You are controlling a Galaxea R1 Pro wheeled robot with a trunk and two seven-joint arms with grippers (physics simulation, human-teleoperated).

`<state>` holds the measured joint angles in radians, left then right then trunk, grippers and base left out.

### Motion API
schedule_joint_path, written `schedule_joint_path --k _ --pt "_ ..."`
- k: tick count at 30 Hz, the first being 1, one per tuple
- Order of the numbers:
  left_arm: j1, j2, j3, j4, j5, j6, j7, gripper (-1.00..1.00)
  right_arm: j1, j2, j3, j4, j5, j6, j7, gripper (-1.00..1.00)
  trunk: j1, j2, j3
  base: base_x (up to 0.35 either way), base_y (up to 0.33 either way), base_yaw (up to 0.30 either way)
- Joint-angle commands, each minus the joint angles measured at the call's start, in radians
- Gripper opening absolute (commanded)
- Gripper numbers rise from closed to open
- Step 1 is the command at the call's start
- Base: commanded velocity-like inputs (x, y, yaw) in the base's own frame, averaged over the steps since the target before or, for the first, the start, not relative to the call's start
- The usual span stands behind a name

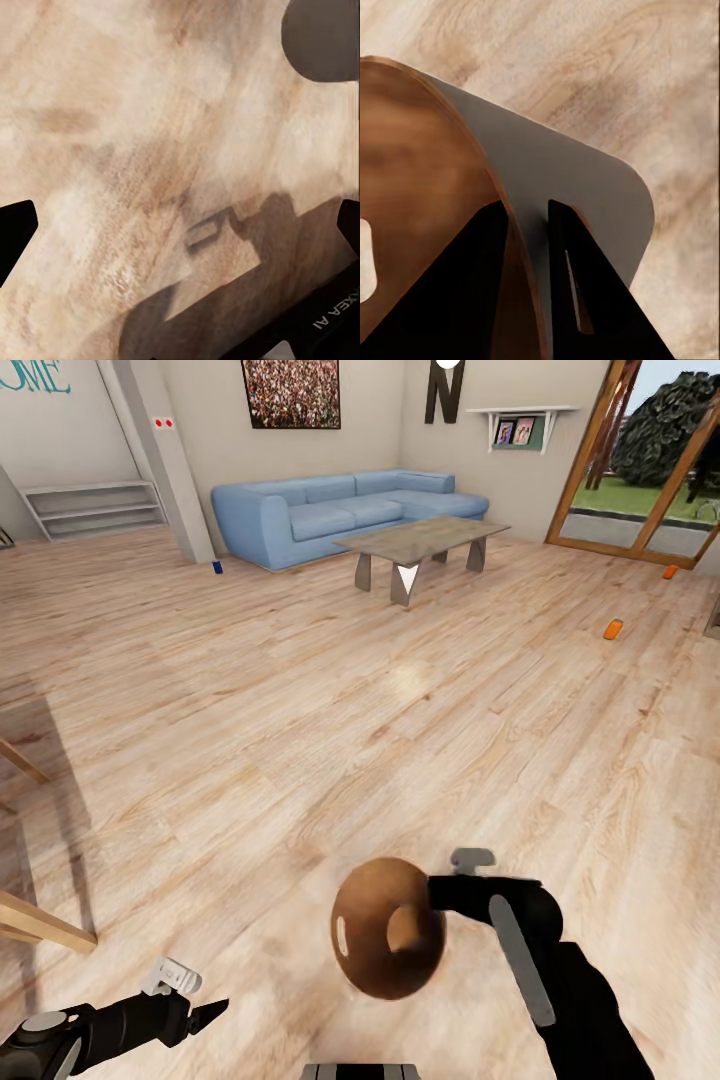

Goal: Put the three can of soda from the living room inside the tash can in the kitchen.

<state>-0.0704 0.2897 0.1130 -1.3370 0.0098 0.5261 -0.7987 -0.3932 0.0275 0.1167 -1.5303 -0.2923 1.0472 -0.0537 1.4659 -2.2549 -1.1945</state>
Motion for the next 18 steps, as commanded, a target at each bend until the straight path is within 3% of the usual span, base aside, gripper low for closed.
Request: schedule_joint_path --k 1,4,7,9,10,13,18 --pt "0.0 0.0 -0.001 0.0 -0.001 0.0 -0.019 1.0 -0.001 -0.015 -0.027 -0.03 -0.014 0.0 0.011 -1.0 0.0 0.0 0.0 0.0 0.0 0.0" --pt "0.0 -0.002 -0.001 -0.001 -0.001 -0.001 -0.083 1.0 -0.004 -0.038 -0.113 -0.035 -0.014 0.0 0.076 -1.0 0.0 0.0 0.0 0.0 0.0 0.0" --pt "0.0 -0.003 -0.001 -0.002 0.001 0.004 -0.092 1.0 0.001 -0.076 -0.173 -0.036 -0.014 -0.006 0.142 -1.0 0.0 0.0 0.0 0.0 0.0 0.0" --pt "0.0 -0.016 0.002 -0.004 0.002 0.01 -0.092 1.0 0.049 -0.123 -0.224 -0.036 -0.013 -0.062 0.236 -1.0 0.0 0.0 0.0 0.0 0.0 0.0" --pt "0.0 -0.04 0.005 -0.006 0.0 0.014 -0.09 1.0 0.092 -0.156 -0.256 -0.037 -0.013 -0.103 0.297 -1.0 0.0 0.0 0.0 0.0 0.0 0.0" --pt "0.0 -0.079 0.005 -0.007 -0.002 0.021 -0.088 1.0 0.13 -0.184 -0.291 -0.037 -0.01 -0.142 0.352 -1.0 0.0 0.0 0.0 0.0 0.0 0.0" --pt "0.0 -0.121 0.002 -0.024 -0.002 0.034 -0.083 1.0 0.144 -0.195 -0.307 -0.036 0.007 -0.16 0.373 -1.0 0.0 0.0 0.0 0.0 0.0 0.0"
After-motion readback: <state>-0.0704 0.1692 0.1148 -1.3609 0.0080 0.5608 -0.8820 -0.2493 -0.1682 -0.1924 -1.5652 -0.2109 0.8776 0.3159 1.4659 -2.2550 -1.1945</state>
